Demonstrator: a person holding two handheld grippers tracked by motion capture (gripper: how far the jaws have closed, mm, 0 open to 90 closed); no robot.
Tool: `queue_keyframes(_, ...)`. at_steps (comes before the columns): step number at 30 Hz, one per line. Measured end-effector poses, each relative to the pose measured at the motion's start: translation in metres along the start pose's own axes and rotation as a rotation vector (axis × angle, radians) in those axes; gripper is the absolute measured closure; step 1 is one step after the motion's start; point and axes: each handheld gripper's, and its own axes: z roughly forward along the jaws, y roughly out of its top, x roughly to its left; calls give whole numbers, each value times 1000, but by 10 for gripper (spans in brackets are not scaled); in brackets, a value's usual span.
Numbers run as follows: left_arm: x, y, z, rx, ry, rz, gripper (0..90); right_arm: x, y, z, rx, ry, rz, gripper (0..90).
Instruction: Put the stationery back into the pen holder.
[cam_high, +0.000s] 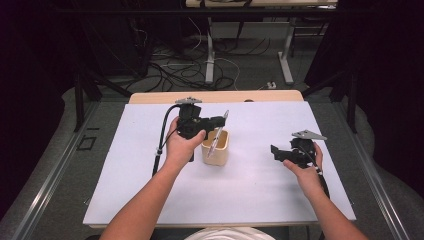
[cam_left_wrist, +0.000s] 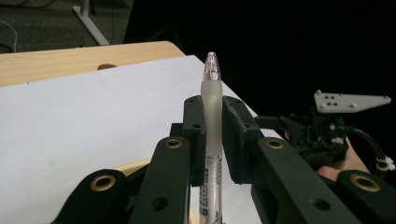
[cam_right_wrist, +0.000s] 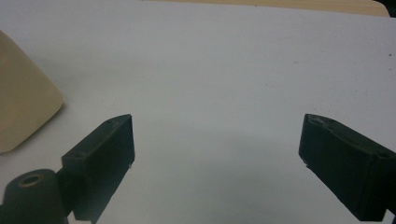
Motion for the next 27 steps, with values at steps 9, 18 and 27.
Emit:
queue_keyframes(9, 2, -1, 5, 12, 2, 14, 800, 0, 0, 0, 1, 1, 0, 100)
queue_keyframes(18, 6, -10, 13, 30, 28, 30, 800, -1, 0, 0, 1, 6, 2, 100)
queue_keyframes(27, 14, -18, 15, 29, 43, 16, 800, 0, -1, 1, 5, 8, -2, 100)
